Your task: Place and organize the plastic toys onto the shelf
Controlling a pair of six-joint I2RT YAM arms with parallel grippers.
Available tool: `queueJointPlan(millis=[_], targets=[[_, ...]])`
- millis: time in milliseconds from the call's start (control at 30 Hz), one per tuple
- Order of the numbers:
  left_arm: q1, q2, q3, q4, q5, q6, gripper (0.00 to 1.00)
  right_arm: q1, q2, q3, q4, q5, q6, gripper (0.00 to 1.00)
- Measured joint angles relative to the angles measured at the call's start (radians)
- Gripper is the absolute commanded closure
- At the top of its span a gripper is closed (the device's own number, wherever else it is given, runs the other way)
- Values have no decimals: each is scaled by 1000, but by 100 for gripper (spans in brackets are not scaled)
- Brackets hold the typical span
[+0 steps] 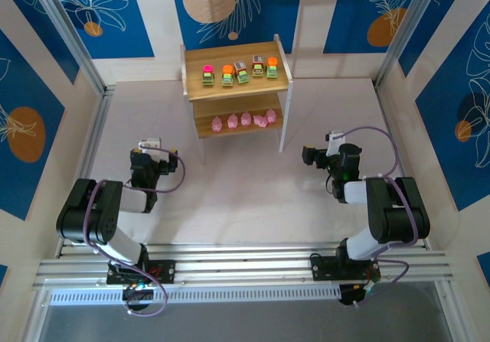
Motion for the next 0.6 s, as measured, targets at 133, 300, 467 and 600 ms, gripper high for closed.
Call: queueJointPlan(millis=[133,300,467,600], targets=[[0,0,5,-12,15,0,0,-1,0,0,0,-6,0,1],[0,0,10,-12,19,1,0,-1,0,0,0,-6,0,1],[0,0,10,-12,19,1,0,-1,0,0,0,-6,0,1],[0,0,10,-12,19,1,0,-1,0,0,0,-6,0,1]])
